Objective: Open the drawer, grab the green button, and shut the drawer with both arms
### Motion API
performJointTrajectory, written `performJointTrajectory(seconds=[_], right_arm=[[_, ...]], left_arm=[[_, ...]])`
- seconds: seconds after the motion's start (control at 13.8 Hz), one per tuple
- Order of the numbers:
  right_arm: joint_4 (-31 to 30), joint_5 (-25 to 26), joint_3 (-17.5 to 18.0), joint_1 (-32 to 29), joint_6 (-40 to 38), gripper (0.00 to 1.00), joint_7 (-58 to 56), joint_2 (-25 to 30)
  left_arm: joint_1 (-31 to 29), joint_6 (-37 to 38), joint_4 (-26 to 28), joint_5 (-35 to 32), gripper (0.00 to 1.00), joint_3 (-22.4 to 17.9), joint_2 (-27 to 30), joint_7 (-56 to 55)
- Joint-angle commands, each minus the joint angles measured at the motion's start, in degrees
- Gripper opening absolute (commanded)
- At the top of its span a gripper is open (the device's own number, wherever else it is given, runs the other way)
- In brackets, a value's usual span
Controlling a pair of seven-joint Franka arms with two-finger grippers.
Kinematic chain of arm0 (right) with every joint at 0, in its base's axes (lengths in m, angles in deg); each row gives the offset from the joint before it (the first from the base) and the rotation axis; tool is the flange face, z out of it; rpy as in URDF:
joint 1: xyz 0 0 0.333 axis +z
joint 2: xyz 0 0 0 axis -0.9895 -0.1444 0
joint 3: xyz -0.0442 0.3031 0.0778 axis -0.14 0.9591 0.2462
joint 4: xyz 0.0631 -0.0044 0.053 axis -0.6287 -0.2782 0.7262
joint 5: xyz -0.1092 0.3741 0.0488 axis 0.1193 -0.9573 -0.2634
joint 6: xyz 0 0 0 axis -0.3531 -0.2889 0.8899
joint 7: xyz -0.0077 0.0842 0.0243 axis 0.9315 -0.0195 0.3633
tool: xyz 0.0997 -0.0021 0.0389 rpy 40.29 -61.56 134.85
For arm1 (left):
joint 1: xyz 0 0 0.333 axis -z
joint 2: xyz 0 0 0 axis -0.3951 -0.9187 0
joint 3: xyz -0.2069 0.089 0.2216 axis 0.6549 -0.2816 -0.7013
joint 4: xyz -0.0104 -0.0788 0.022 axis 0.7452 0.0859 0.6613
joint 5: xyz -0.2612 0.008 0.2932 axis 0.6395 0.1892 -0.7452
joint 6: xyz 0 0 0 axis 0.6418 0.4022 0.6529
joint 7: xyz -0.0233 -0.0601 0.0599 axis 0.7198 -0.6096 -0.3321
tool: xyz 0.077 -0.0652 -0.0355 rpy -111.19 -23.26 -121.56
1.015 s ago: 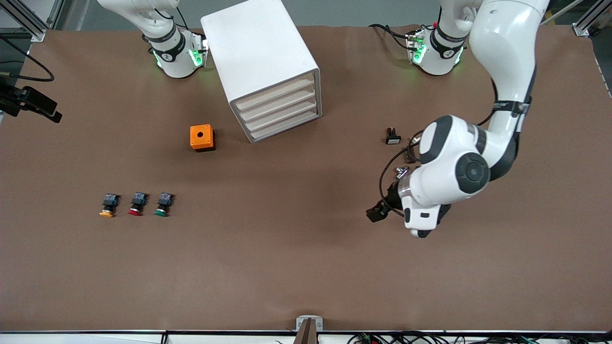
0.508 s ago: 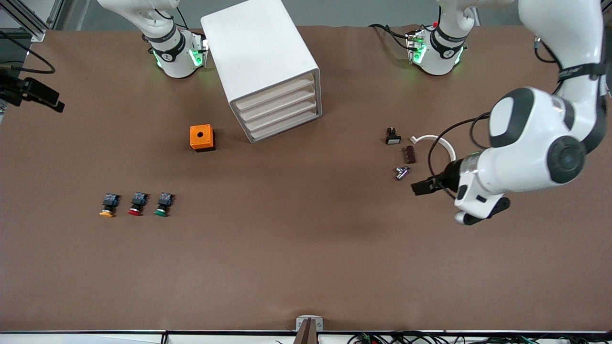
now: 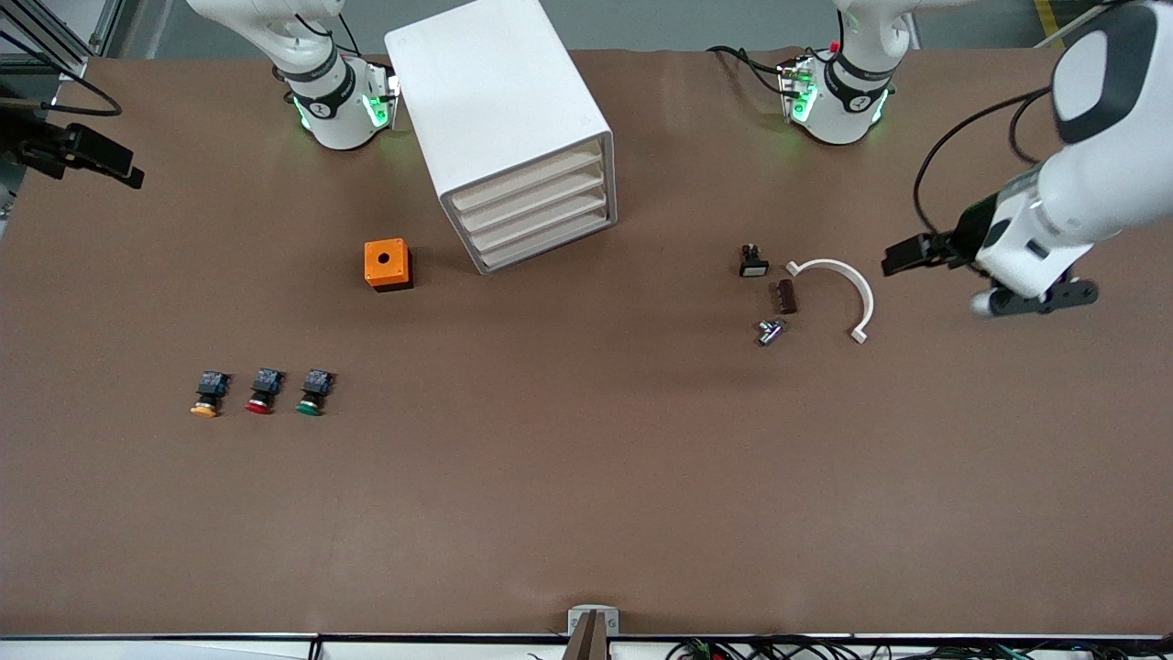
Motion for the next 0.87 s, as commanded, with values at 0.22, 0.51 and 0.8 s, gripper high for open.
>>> performJointTrajectory(seconds=[0.22,0.51,0.8], right_arm=[[-4.46,-1.24,2.50,-2.27,2.05,1.00,0.36,5.80],[-4.37,-1.67,2.50,-1.93,-0.14,1.00,0.36,5.80],[-4.46,-2.47,2.32,-2.01,-2.34,1.00,0.10,5.80]], left_arm=[[-3.23,0.37,4.41,-2.01,1.00,0.13,7.28,8.42],[-3.76,1.52,-4.01,-7.54,1.00,0.12,3.96,8.16],[-3.67,2.58,-9.83,-7.73,1.00,0.21,0.52,7.54]])
